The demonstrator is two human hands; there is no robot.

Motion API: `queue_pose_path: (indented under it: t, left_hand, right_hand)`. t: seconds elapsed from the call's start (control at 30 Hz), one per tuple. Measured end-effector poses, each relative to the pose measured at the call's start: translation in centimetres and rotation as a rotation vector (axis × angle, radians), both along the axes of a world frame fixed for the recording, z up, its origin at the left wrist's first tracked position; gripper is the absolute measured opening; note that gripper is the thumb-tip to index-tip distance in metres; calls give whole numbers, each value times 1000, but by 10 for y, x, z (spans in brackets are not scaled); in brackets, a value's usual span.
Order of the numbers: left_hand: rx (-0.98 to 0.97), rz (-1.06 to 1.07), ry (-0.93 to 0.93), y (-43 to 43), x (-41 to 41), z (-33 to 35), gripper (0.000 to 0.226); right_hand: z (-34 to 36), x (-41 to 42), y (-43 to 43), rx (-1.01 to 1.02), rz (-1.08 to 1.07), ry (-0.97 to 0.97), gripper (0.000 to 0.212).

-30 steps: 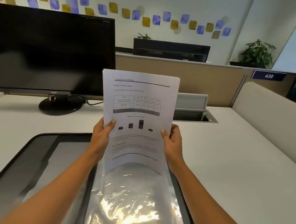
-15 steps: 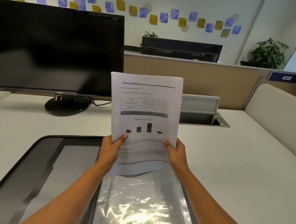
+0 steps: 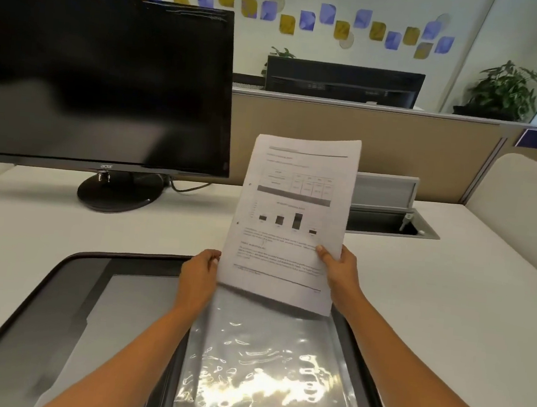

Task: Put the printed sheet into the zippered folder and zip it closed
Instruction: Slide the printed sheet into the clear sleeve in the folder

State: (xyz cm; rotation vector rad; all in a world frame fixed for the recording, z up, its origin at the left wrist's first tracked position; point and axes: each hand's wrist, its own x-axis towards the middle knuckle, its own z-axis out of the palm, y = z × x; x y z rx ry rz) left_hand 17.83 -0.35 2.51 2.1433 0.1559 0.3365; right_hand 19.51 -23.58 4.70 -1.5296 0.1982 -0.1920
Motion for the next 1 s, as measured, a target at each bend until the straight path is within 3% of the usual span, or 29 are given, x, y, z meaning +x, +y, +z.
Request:
queue_pose_path:
  t: [0.1,0.33,0.5,0.77,1.0]
  left_hand:
    - [69,-89,-28,-5,0,-7,36]
    - [272,-210,114,-14,-2,-23,75]
    - [607,-272,173,-22,-8,-32,67]
    - [574,-260,111,-23,-18,-37,62]
    - [720,-186,22,-15,1,-26,56]
  right_hand:
    - [5,16,-1,45,-50,4,17]
    - [9,36,-8,73,-110,18,31]
    - [11,43,-9,165,-149,4,24]
    - [3,44,9,215,-142,17,27]
    - [7,50,16,250,-151,44,27]
